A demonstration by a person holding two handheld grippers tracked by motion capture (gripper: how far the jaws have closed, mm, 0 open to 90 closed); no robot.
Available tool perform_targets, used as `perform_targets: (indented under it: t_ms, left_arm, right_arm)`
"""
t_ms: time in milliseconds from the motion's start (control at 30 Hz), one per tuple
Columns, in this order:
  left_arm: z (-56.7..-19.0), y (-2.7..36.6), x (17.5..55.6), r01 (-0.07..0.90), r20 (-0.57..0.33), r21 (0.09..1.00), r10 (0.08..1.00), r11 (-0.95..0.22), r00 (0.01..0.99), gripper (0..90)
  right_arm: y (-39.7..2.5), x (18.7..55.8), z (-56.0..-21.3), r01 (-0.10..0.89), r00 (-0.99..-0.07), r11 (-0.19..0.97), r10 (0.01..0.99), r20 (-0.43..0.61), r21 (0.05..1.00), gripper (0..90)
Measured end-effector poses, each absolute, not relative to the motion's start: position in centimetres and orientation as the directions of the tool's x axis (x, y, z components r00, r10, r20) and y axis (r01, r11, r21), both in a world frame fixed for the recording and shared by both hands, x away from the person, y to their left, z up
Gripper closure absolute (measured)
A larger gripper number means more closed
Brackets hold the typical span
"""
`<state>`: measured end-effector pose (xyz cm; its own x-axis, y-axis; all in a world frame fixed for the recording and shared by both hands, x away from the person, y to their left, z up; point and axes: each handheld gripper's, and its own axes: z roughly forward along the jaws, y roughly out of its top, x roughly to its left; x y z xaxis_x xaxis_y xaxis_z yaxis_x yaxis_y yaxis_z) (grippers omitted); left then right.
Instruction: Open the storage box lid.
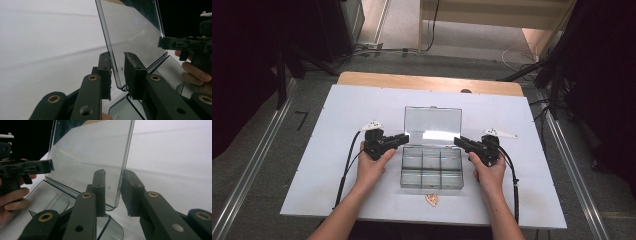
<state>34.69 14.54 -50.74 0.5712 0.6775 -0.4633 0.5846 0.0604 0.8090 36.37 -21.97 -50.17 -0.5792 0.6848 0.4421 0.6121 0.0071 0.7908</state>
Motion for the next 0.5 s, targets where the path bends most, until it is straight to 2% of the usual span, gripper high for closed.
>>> perform_targets:
  t_ms: [500]
  left_arm:
    - [-51.38, 14.47, 34.97, 0.62, -0.496, 0.782, 0.665, 0.062, 0.559, 65.5]
  right_arm:
    - [-22.18, 36.85, -50.85, 0.677, -0.552, -0.007, 0.657, 0.514, 0.736, 65.2]
